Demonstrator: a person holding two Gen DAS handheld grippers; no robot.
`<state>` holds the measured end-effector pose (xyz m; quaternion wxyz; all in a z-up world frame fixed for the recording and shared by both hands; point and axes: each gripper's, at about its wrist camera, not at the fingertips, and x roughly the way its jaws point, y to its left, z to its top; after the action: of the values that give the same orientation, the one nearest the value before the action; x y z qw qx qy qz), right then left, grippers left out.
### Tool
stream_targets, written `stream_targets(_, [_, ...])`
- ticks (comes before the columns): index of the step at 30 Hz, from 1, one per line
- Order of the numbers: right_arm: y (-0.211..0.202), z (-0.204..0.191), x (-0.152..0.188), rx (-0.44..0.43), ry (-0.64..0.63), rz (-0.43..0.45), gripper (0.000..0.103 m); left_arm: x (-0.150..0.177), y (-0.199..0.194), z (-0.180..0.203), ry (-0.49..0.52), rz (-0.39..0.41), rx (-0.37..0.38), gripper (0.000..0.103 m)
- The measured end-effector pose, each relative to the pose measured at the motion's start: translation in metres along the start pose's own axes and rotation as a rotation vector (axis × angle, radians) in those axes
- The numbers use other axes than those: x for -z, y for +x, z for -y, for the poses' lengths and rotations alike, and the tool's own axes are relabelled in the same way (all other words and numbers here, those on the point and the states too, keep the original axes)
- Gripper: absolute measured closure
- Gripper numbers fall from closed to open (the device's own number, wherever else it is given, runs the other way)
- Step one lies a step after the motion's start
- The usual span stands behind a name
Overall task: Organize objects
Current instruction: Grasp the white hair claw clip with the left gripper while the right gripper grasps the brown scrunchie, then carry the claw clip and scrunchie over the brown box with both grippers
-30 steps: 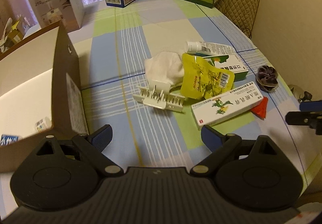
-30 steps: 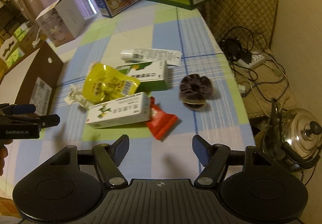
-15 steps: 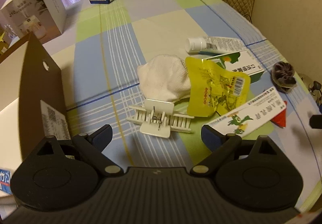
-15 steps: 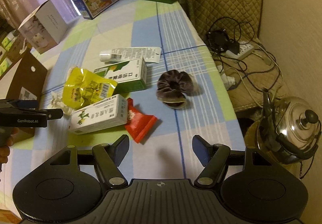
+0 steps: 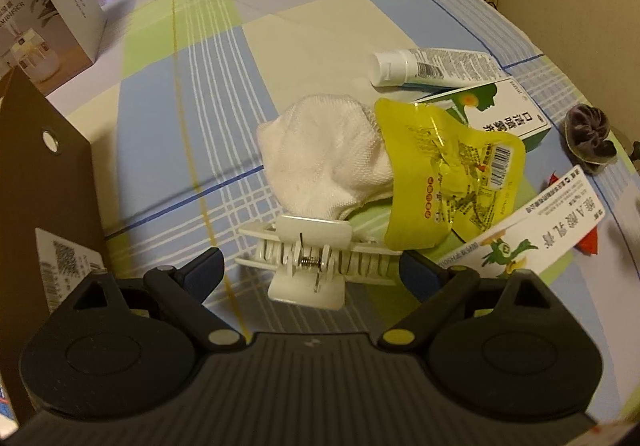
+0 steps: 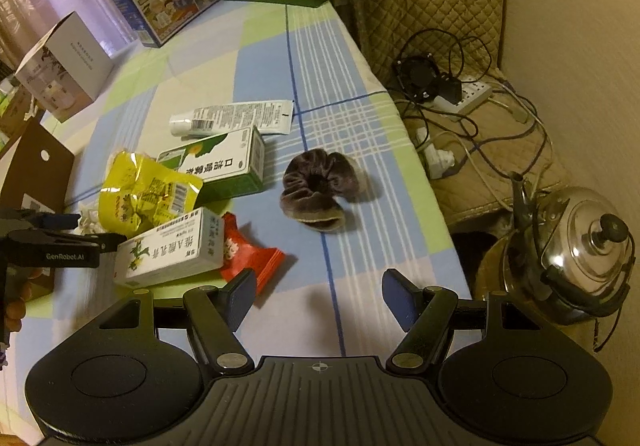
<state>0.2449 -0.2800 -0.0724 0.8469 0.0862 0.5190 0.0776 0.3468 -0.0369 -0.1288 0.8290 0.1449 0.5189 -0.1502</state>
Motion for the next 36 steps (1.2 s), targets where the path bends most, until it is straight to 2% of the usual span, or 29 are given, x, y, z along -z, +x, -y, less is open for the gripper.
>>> stream_targets(2, [0.0, 0.002, -0.003, -0.003, -0.002, 0.012, 0.036, 0.0, 0.003, 0.0, 0.008, 0.0, -0.002, 0.019])
stream_targets(9, [0.006, 0.005, -0.016, -0.022, -0.029, 0.061, 0.036, 0.008, -0.003, 0.001, 0.009, 0.021, -0.034, 0.02])
stream_targets(13, [0.015, 0.004, -0.025, -0.03, -0.067, 0.09, 0.036, 0.011, -0.011, -0.005, -0.037, 0.024, -0.044, 0.02])
stream_targets(24, [0.057, -0.005, -0.039, 0.001, -0.183, 0.062, 0.037, 0.006, -0.035, -0.013, -0.105, 0.024, -0.077, 0.02])
stream_targets(26, [0.063, -0.007, -0.038, 0.008, -0.217, 0.058, 0.053, 0.006, -0.04, -0.013, -0.111, 0.029, -0.082, 0.02])
stream_targets(27, [0.065, -0.008, -0.037, 0.015, -0.235, 0.049, 0.064, 0.006, -0.042, -0.013, -0.114, 0.032, -0.084, 0.02])
stream_targets(31, [0.064, -0.01, -0.032, 0.006, -0.271, 0.052, 0.078, 0.007, -0.052, -0.014, -0.125, 0.047, -0.089, 0.02])
stream_targets(36, [0.051, -0.013, -0.032, -0.011, -0.289, 0.079, 0.082, 0.008, -0.064, -0.014, -0.136, 0.073, -0.093, 0.02])
